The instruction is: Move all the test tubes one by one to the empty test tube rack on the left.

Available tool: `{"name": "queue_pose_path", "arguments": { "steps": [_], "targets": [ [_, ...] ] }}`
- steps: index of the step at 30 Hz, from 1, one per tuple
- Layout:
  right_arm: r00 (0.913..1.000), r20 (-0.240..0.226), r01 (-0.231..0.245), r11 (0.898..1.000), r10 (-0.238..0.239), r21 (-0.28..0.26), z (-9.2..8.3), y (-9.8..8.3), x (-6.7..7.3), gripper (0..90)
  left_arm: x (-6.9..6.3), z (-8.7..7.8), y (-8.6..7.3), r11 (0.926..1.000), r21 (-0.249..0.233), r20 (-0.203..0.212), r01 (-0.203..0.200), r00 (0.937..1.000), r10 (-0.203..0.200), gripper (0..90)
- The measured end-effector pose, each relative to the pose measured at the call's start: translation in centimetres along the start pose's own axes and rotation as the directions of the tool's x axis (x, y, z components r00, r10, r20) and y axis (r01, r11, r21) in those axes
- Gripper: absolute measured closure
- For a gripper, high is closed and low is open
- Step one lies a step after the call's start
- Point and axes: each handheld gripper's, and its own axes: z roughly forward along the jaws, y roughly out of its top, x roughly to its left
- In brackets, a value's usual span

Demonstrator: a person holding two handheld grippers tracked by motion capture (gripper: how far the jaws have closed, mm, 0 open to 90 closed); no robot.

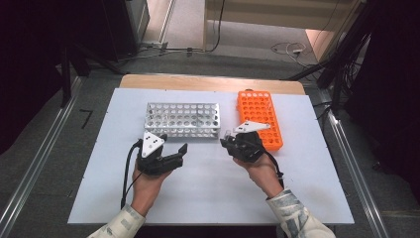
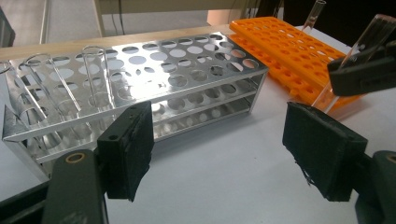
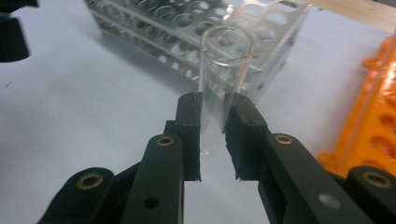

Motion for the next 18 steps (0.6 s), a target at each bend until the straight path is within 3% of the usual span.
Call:
{"name": "queue_pose_path", "arguments": {
  "steps": [7,18],
  "targets": [
    [0.9983,-0.044,0.038,0.999,-0.037,0.020,0.8,-0.1,1.9,73.5,-0.2,-0.1,0.1,1.0000,-0.001,0.020,-0.004,0.9998,0.004,24.8],
    [0.9931,-0.088,0.082,0.996,-0.078,0.045,2.3,-0.3,3.8,73.5,-1.0,-0.2,0.2,0.9998,-0.011,0.049,-0.019,0.9986,0.019,25.0]
  ]
}}
